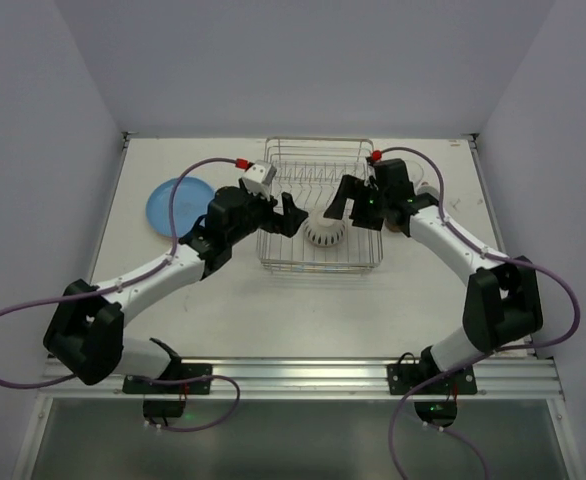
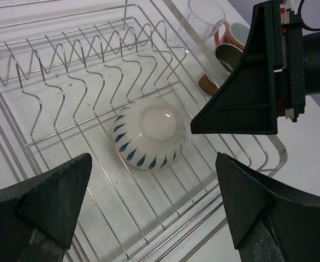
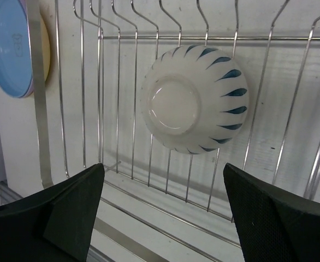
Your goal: Unload the mixed dishes from the dish rack
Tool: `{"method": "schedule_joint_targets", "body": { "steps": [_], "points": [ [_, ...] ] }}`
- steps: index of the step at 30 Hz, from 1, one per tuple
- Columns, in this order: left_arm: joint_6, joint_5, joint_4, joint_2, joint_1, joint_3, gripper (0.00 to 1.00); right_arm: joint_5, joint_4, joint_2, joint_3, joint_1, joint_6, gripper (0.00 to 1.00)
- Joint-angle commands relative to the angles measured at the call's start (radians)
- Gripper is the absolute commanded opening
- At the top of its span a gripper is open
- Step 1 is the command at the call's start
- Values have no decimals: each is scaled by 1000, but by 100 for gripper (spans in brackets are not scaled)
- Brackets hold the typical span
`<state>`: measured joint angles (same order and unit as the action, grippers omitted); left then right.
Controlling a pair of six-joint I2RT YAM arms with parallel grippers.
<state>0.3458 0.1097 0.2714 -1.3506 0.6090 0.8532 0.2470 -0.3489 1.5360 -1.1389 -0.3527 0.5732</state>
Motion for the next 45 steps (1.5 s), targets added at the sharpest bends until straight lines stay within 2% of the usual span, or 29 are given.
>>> {"method": "schedule_joint_targets", "body": {
  "steps": [1, 8, 14, 21, 27, 30, 34, 45],
  "points": [
    [67, 54, -28, -82, 3, 67, 100, 126, 77, 42, -7, -5, 50, 92],
    [133, 90, 32, -205, 3, 118, 100, 155, 181, 101, 28, 3, 152, 93],
    [220, 82, 136, -278, 3, 112, 100, 101, 248, 70, 90, 3, 231, 93],
    [389, 90, 402, -321, -20, 26, 100, -12, 312, -65, 211, 3, 330, 91],
    [458, 102, 361, -393, -31, 92, 100, -123, 311, -148, 275, 3, 404, 86],
    [524, 123, 405, -429, -40, 92, 100, -138, 294, -162, 274, 3, 418, 85],
    [591, 147, 437, -470, -48, 110, 100, -111, 303, -122, 268, 4, 425, 84],
    [625, 102, 476, -487, -48, 66, 100, -58, 343, 59, 209, 4, 373, 86]
  ]
}}
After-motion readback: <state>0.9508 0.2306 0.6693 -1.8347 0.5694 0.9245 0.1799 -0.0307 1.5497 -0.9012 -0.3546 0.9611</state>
